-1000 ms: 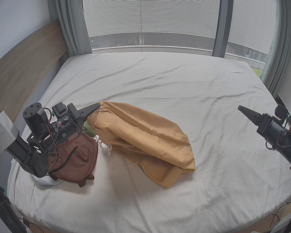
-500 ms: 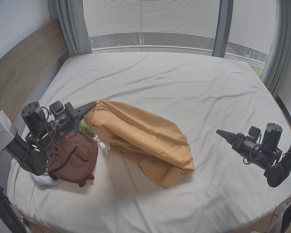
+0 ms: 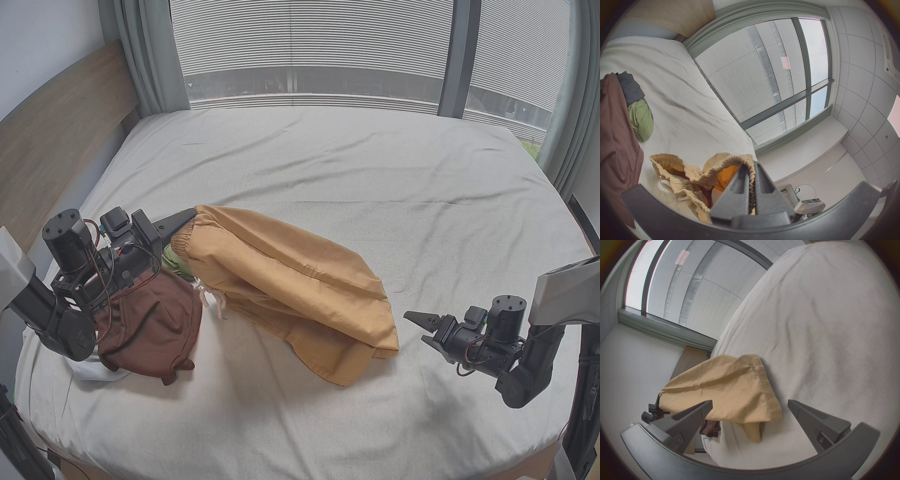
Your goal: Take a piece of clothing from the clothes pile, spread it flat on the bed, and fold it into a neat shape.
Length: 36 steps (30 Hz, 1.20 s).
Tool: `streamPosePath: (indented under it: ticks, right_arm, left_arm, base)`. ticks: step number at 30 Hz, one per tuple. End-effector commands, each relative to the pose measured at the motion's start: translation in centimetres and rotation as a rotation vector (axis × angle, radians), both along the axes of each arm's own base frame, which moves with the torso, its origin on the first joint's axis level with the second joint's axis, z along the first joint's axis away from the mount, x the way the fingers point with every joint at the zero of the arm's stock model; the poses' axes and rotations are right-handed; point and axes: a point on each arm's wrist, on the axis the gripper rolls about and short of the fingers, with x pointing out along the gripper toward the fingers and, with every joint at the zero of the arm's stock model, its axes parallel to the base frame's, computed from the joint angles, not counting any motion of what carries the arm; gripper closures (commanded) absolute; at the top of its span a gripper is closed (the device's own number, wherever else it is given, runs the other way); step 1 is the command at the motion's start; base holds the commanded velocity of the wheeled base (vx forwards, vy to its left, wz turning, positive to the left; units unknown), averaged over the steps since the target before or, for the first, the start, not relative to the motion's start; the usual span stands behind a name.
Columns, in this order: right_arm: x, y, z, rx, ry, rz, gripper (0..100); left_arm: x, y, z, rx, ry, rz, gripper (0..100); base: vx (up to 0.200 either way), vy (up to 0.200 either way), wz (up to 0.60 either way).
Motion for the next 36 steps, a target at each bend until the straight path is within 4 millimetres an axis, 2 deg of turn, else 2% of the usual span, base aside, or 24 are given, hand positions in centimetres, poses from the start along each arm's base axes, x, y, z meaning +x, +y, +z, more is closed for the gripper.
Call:
streamPosePath:
  ticks: [1, 8, 21, 33, 36]
  right_arm:
    - [0.2, 0.9, -2.0, 0.013, 0.066, 0.016, 0]
    - [1.0, 1.2, -3.5, 0.015, 0.089, 0.013, 0]
    - [1.8, 2.6, -3.5, 0.084, 0.098, 0.017, 0]
    - [1.7, 3.2, -3.5, 0.090, 0.097, 0.031, 0]
    - [2.5, 3.5, -3.9, 0.081, 0.077, -0.002, 0]
  left_arm:
    - [-0.1, 0.0, 0.1, 0.001, -0.003, -0.003, 100]
    - [-0.1, -0.1, 0.1, 0.000, -0.002, -0.006, 100]
    - [-0.1, -0.1, 0.1, -0.001, -0.004, -0.006, 100]
    - [-0.2, -0.2, 0.2, -0.001, -0.010, -0.008, 100]
    - [-0.2, -0.2, 0.2, -0.001, -0.010, -0.009, 100]
  base:
    - [0.000, 0.000, 0.00]
    - [0.000, 0.000, 0.00]
    - [0.000, 0.000, 0.00]
    - [0.000, 0.000, 0.00]
    - [0.000, 0.000, 0.00]
